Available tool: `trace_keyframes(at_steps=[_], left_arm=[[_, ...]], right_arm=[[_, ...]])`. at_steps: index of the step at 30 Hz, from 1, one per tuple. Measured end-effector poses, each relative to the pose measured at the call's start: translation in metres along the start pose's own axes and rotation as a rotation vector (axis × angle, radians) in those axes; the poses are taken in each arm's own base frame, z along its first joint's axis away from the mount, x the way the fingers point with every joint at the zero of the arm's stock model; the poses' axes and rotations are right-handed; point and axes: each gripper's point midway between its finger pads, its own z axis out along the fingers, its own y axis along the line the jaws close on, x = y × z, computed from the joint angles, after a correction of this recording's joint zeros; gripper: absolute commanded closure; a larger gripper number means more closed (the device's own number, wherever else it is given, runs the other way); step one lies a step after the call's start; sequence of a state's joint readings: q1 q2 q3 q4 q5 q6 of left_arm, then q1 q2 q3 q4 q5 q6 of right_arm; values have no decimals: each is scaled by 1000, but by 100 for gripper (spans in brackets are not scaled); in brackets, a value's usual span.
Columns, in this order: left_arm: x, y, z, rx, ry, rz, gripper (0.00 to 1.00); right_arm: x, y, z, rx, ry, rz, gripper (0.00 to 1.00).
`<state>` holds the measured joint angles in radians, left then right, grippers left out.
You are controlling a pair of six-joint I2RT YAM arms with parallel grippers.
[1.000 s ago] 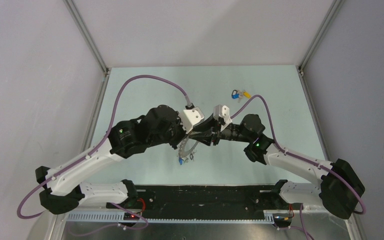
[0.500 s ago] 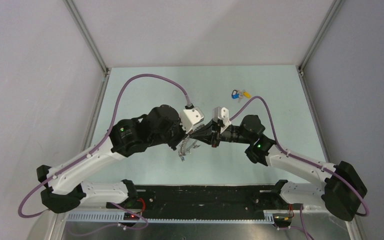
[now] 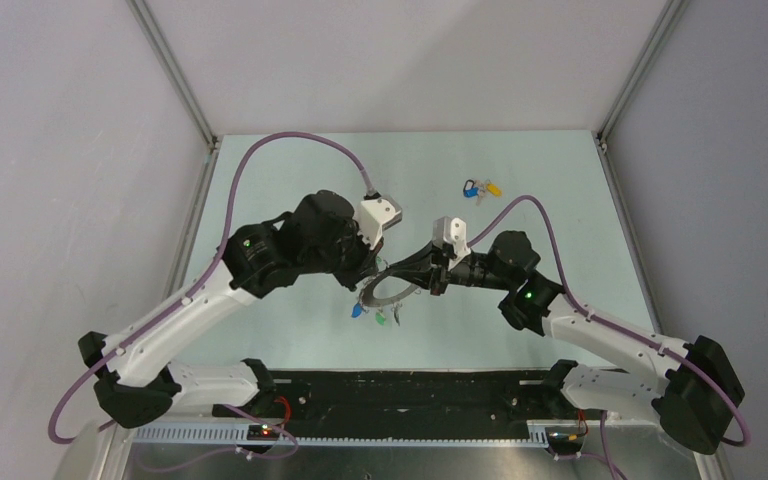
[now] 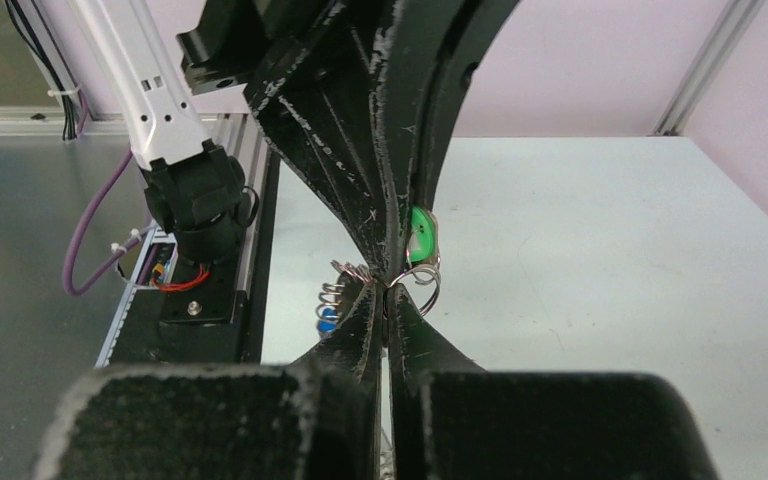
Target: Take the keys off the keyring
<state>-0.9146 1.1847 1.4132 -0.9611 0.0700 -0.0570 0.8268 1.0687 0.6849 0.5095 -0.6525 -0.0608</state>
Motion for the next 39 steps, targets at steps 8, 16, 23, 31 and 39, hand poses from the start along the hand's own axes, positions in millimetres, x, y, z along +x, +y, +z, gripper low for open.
trace_keyframes(at_steps=[8,16,23,31,39], left_arm=[[7,-9,11,101,70,-118,100],[17,-14,22,177,170,-247,100],[26,-14,26,221,245,-360,100],[9,-3,24,295,237,-496,100],[-1,7,27,323,237,-541,100]], right_arm=[[2,9,-12,-12,0,-59,100],[13,16,-17,-58,24,-195,100],[19,20,-22,-96,37,-432,100],[10,6,-16,-71,-1,-702,100],[-4,-10,2,-54,-145,-645,100]])
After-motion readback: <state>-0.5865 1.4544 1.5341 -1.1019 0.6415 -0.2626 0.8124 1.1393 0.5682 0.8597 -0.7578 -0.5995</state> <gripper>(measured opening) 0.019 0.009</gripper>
